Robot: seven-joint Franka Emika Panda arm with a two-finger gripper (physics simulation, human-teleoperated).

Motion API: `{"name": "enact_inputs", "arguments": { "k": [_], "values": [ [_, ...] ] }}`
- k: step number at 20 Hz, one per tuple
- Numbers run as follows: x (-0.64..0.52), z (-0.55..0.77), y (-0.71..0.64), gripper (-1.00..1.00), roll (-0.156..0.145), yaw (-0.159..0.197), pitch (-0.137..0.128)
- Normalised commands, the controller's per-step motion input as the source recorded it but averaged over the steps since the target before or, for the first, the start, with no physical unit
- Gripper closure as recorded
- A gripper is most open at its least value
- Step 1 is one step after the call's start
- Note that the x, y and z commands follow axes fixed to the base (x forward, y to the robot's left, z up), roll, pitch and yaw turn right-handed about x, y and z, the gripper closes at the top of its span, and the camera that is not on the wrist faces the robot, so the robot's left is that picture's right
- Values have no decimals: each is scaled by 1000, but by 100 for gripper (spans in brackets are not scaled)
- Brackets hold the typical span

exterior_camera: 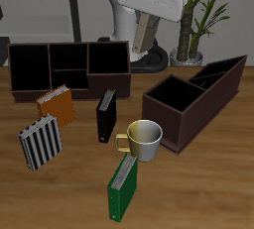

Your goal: Place the yellow book into the left desk caddy's back compartment

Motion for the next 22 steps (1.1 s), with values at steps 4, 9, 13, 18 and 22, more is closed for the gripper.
{"name": "enact_inputs", "arguments": {
  "k": [4, 9, 13, 18, 22],
  "values": [
    [-60, -177, 179, 100, 38, -18, 52],
    [17, -222, 203, 100, 50, -31, 96],
    [27, -340, 398, 100, 109, 8, 108],
    [-7, -106, 192, 100, 44, -11, 39],
    [-55, -41, 247, 100, 59, -24, 26]
  ]
}}
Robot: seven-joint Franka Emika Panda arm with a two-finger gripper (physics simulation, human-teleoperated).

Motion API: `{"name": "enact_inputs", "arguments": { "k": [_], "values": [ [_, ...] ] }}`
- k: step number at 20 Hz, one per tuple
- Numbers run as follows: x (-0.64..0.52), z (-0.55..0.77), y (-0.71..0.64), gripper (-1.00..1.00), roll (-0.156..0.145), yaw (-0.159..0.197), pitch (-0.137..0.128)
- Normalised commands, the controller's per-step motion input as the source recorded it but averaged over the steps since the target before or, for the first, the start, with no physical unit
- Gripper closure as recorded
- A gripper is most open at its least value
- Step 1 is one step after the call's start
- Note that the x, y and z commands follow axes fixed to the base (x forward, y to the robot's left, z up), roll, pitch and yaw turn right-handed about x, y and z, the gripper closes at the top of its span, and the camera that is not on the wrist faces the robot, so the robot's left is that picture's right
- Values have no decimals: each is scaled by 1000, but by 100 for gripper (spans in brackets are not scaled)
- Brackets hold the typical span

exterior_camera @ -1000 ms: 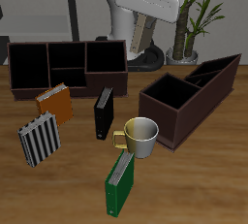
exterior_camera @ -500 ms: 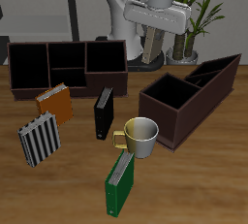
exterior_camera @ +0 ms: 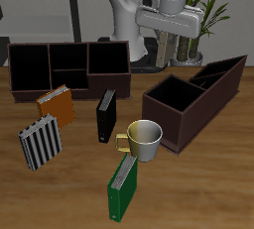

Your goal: Place the yellow book into the left desk caddy's back compartment

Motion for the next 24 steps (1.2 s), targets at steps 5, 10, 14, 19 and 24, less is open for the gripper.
{"name": "enact_inputs", "arguments": {
  "k": [5, 10, 14, 19, 24],
  "values": [
    [-19, -52, 216, 100, 37, 0, 14],
    [-29, 0, 233, 100, 38, 11, -4],
    [75, 124, 448, 100, 67, 15, -8],
    [146, 83, 381, 100, 46, 15, -8],
    [252, 27, 351, 100, 32, 8, -4]
  ]
}}
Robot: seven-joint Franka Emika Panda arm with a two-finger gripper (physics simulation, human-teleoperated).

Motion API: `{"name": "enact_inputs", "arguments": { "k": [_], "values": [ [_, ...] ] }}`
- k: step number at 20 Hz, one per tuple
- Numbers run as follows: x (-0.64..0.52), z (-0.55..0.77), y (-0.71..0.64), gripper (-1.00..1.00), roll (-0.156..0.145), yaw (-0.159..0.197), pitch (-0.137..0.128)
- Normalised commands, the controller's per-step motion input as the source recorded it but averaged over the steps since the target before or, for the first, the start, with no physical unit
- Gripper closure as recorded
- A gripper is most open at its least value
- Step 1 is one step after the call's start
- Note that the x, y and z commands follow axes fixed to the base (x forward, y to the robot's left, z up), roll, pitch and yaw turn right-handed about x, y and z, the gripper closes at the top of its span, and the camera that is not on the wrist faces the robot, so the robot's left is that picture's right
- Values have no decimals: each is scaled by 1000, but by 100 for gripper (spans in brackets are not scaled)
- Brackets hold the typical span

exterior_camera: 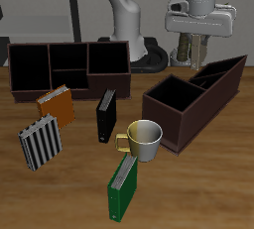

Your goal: Place the yellow book into the left desk caddy's back compartment

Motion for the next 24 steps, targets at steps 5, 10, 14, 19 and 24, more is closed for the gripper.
{"name": "enact_inputs", "arguments": {
  "k": [5, 10, 14, 19, 24],
  "values": [
    [187, 116, 164, 100, 7, -7, 1],
    [145, 73, 58, 100, 4, -35, 17],
    [106, 86, 35, 100, -6, 4, -7],
    [214, 145, -93, 100, -30, -26, 7],
    [97, 154, -45, 100, -19, -21, -16]
  ]
}}
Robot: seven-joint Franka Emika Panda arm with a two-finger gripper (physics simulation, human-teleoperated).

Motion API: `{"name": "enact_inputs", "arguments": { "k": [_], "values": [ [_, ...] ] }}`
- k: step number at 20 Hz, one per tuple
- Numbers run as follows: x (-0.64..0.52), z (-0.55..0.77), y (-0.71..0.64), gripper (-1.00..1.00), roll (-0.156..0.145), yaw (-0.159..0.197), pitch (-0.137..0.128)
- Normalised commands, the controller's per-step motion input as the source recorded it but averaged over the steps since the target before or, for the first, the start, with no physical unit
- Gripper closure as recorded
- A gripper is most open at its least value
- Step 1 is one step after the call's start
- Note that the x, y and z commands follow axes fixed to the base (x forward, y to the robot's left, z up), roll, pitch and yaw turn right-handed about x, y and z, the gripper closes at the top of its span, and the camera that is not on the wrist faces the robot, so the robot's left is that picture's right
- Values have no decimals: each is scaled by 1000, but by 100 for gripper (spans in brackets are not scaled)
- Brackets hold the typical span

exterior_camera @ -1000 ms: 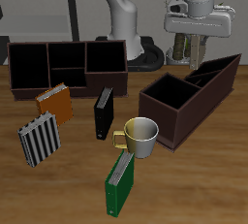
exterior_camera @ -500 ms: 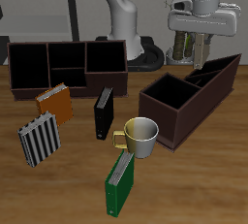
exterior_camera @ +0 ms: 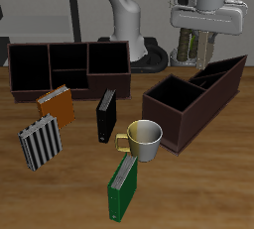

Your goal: Place the yellow book into the left desk caddy's back compartment

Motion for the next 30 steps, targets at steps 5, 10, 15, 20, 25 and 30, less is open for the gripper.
{"name": "enact_inputs", "arguments": {
  "k": [5, 10, 15, 20, 25, 30],
  "values": [
    [153, -31, -15, 100, -12, -20, 19],
    [92, 69, -39, 100, -14, -8, -4],
    [76, -5, -12, 100, -5, -25, 8],
    [74, -129, 25, 100, 7, -15, 24],
    [14, -151, 3, 100, 8, -14, 15],
    [-3, -113, -19, 100, -2, -20, 18]
  ]
}}
